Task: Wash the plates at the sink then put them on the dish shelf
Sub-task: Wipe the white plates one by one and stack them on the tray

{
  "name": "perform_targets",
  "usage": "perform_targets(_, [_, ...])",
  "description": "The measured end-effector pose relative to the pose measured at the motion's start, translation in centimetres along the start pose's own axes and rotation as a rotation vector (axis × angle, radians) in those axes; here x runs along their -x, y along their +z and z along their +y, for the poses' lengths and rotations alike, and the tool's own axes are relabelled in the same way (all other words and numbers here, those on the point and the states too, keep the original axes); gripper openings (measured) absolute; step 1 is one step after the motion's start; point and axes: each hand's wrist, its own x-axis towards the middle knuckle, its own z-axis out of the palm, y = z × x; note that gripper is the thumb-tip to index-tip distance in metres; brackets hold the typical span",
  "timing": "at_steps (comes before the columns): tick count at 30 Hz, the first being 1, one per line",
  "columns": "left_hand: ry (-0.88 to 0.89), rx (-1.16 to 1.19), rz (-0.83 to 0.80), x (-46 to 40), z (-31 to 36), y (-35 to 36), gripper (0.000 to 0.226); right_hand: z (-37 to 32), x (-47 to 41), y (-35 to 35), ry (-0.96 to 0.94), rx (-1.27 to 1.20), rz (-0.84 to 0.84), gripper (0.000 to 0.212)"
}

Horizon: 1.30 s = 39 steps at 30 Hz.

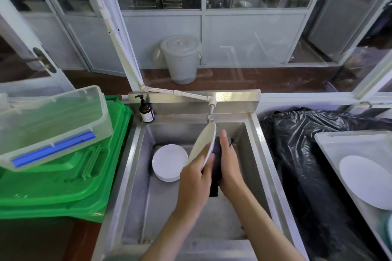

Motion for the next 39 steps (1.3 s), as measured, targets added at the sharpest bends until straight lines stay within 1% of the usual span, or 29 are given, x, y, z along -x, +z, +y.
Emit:
perform_targets(1, [0.058,-0.077,-0.040,-0.1,-0.5,0.0,0.040,-0.2,0.0,-0.2,0.010,-0.018,-0.057,0.064])
perform_targets(2, [0.122,-0.149,-0.076,-0.1,-0.9,-0.2,0.045,-0.2,0.0,-0.4,0.010,0.008,-0.097,0.068])
perform_targets(3, [0.169,-0.213,-0.099,-0.2,-1.0,-0.3,0.046,-0.1,0.1,-0.6,0.006,0.026,-0.117,0.065])
perform_targets(4, [0.200,-0.266,-0.112,-0.3,-1.0,-0.4,0.047,0.2,0.1,-0.8,0.014,0.020,-0.120,0.056])
perform_targets(6, [0.233,-0.362,-0.171,-0.4,-1.0,-0.7,0.051,0.9,0.2,-1.3,0.073,-0.057,-0.083,0.035])
perform_targets(7, [0.235,-0.405,-0.228,-0.5,-1.2,-0.9,0.056,1.2,0.3,-1.6,0.105,-0.092,-0.061,0.030])
perform_targets(9, [0.202,-0.386,-0.352,-1.2,-2.2,-1.7,0.056,1.8,0.3,-2.3,0.137,-0.117,-0.017,0.028])
perform_targets(10, [0.165,-0.306,-0.366,-1.7,-2.9,-2.3,0.048,2.1,0.3,-2.7,0.137,-0.108,0.012,0.027])
perform_targets(11, [0.124,-0.221,-0.320,-2.2,-3.5,-2.9,0.039,2.3,0.3,-3.1,0.134,-0.099,0.038,0.027])
perform_targets(12, [0.118,-0.177,-0.180,-2.7,-4.2,-3.5,0.033,2.4,0.4,-3.5,0.123,-0.096,0.049,0.025])
perform_targets(13, [0.132,-0.175,-0.002,-3.3,-4.8,-4.0,0.030,2.5,0.6,-3.8,0.113,-0.097,0.046,0.024])
perform_targets(14, [0.103,-0.180,0.163,-3.8,-5.5,-4.3,0.030,2.6,0.7,-4.1,0.104,-0.090,0.034,0.023])
perform_targets(15, [-0.012,-0.150,0.269,-4.1,-6.0,-4.6,0.029,2.6,0.9,-4.3,0.098,-0.077,0.021,0.023])
perform_targets(16, [-0.183,-0.067,0.294,-4.4,-6.0,-4.9,0.029,2.6,1.0,-4.5,0.086,-0.057,0.011,0.024])
perform_targets(18, [-0.551,0.229,0.178,-5.1,-6.6,-4.9,0.028,2.4,1.1,-4.7,0.046,-0.017,-0.006,0.028])
perform_targets(19, [-0.713,0.413,0.104,-5.3,-7.0,-5.0,0.032,2.3,1.0,-4.8,0.031,0.005,-0.008,0.029])
perform_targets(20, [-0.834,0.575,0.027,-5.3,-7.4,-5.2,0.038,2.1,1.0,-5.0,0.025,0.031,-0.009,0.030])
perform_targets(21, [-0.882,0.673,-0.040,-5.3,-7.8,-5.3,0.043,1.8,0.9,-5.2,0.024,0.057,-0.005,0.029])
perform_targets(22, [-0.887,0.734,-0.070,-5.3,-7.9,-5.2,0.046,1.7,0.8,-5.7,0.021,0.090,0.002,0.028])
perform_targets(23, [-0.878,0.739,-0.065,-5.2,-7.7,-5.2,0.044,1.5,0.5,-6.1,0.022,0.124,0.013,0.028])
perform_targets(25, [-0.869,0.707,-0.009,-5.0,-7.5,-4.8,0.037,1.1,-0.2,-7.1,0.040,0.193,0.050,0.030])
perform_targets(27, [-0.856,0.684,0.071,-4.9,-7.1,-4.3,0.034,0.6,-1.3,-8.0,0.034,0.273,0.129,0.032])
perform_targets(29, [-0.807,0.645,0.133,-4.8,-6.8,-4.0,0.036,-0.5,-2.2,-8.3,-0.080,0.363,0.213,0.030])
perform_targets(31, [-0.752,0.584,0.175,-4.7,-6.6,-3.7,0.038,-1.8,-2.5,-7.8,-0.310,0.447,0.246,0.027])
perform_targets(32, [-0.723,0.555,0.173,-4.5,-6.4,-3.5,0.034,-2.3,-2.6,-7.2,-0.422,0.481,0.241,0.028])
perform_targets(34, [-0.671,0.524,0.116,-4.3,-5.9,-2.8,0.030,-2.5,-2.9,-5.7,-0.588,0.519,0.176,0.036])
perform_targets(35, [-0.649,0.508,0.078,-4.2,-5.4,-2.4,0.029,-2.3,-3.1,-5.0,-0.643,0.578,0.121,0.045])
perform_targets(37, [-0.620,0.507,0.025,-4.4,-4.8,-1.7,0.030,-1.4,-3.7,-4.1,-0.724,0.815,-0.027,0.063])
perform_targets(39, [-0.611,0.537,0.020,-4.5,-4.1,-1.4,0.037,0.4,-4.7,-3.9,-0.860,1.086,-0.170,0.069])
